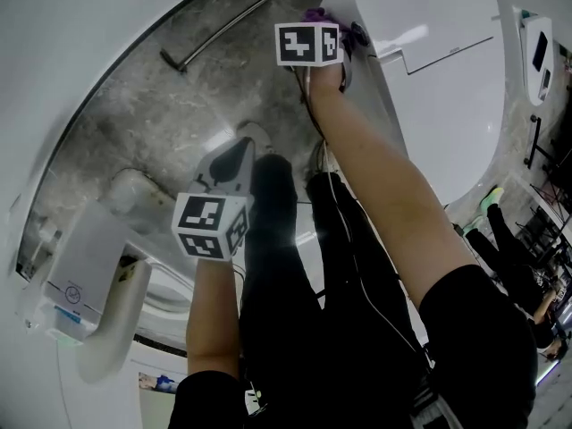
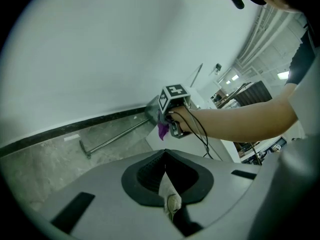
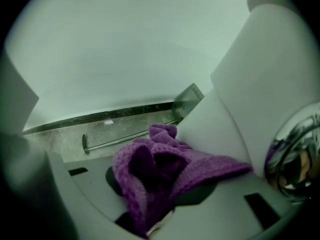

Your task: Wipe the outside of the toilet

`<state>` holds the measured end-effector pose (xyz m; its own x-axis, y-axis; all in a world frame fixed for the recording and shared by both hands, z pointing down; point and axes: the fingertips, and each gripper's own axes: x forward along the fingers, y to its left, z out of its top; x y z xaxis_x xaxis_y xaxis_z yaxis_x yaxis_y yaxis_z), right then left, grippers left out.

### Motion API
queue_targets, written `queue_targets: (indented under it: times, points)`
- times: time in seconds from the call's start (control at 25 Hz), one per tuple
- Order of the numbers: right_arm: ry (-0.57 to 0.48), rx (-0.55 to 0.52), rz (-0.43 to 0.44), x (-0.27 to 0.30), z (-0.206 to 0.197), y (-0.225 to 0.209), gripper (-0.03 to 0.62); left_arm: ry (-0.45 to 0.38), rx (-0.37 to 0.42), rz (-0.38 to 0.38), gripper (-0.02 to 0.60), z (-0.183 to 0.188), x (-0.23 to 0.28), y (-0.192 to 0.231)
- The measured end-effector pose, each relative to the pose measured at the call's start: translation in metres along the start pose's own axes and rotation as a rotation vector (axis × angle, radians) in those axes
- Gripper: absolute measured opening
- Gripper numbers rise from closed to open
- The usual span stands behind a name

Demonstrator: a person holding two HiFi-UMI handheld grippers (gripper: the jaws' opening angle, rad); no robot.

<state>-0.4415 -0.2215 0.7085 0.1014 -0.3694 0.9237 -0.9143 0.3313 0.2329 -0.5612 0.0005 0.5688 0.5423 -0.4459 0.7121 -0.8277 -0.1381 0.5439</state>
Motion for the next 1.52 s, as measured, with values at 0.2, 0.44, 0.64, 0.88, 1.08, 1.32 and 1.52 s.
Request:
queue_targets:
  times: [0.2,0.44,0.64,0.88,1.08,1.32,1.52]
  points:
    - [-0.110,-0.006,0.024,0.004,0.019,0.006,0.135,0.017,0.009,0.000,0.008,0.000,0.000,0.014]
    - [-0.391,-0.060,0.273,-0.051,0.033,0.035,0.135,0.013,0.056,0.014,0.008,0.011,-0.004,0.016]
    - [-0.556,0.010,0.409,-0.145,0.020,0.015,0.135,-0.051,0.122,0.049,0.008,0.042,-0.008,-0.013]
    - [-0.717,0.053,0.421,-0.260,-0.028,-0.066,0.135,-0.135,0.215,0.046,0.008,0.067,-0.014,-0.102]
    - [-0.849,0.179,0.385,-0.348,-0.070,-0.189,0.135,-0.197,0.293,0.009,0.008,0.067,-0.021,-0.229]
    - [-0.905,0.253,0.338,-0.461,-0.138,-0.306,0.135,-0.238,0.326,-0.012,0.008,0.044,-0.058,-0.384]
    - [-0.966,0.243,0.313,-0.553,-0.167,-0.376,0.135,-0.352,0.388,0.021,0.008,0.076,-0.107,-0.497]
